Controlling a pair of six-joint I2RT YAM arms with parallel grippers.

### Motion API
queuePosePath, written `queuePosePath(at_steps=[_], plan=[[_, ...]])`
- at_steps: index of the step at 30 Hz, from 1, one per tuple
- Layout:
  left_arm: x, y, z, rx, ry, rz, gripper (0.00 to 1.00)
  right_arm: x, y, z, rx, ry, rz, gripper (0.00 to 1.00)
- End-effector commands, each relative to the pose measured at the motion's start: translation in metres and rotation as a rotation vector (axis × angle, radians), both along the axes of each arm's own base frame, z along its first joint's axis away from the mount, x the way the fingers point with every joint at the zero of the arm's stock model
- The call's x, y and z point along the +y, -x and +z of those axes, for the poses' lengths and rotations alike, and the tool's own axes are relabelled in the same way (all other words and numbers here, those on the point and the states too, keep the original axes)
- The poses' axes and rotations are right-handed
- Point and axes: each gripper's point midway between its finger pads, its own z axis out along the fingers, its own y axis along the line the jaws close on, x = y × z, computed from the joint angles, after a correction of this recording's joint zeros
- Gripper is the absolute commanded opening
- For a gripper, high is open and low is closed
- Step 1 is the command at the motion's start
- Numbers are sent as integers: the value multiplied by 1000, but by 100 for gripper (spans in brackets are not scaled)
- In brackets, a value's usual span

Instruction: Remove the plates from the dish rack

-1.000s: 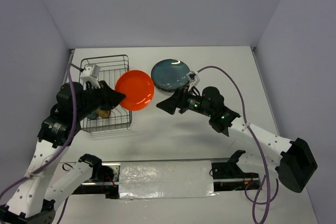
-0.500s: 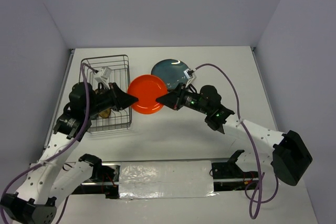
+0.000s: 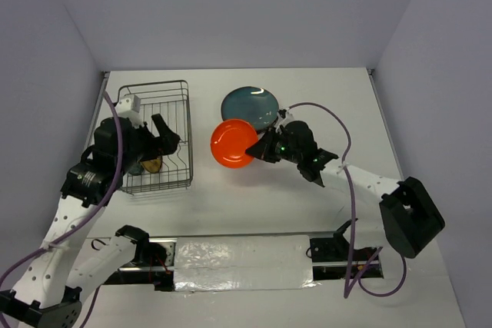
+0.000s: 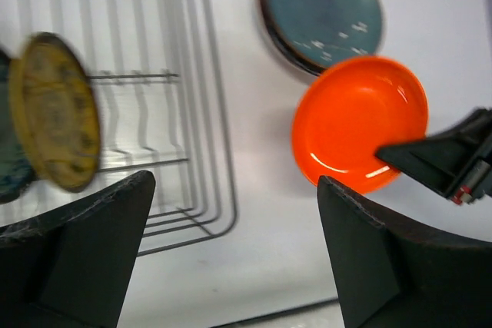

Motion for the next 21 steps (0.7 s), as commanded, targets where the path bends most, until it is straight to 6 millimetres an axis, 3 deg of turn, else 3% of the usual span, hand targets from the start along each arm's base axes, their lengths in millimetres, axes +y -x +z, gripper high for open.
queuePosePath(at_steps=[1, 10, 13, 16, 21], plan=[[55, 6, 6, -11, -181, 218, 100, -5, 4, -38, 65, 81, 38, 3], [81, 1, -9, 67, -311, 331, 100, -17, 2, -121, 230, 165, 31, 12], [84, -2, -15, 92, -338, 350, 100, -20, 0, -130, 248, 164, 26, 18], [90, -7, -22, 119, -365, 376, 100, -27, 1, -140, 272, 202, 0, 53], [101, -12, -35, 172, -408, 412, 100, -53, -6, -137, 254, 313, -118, 70]])
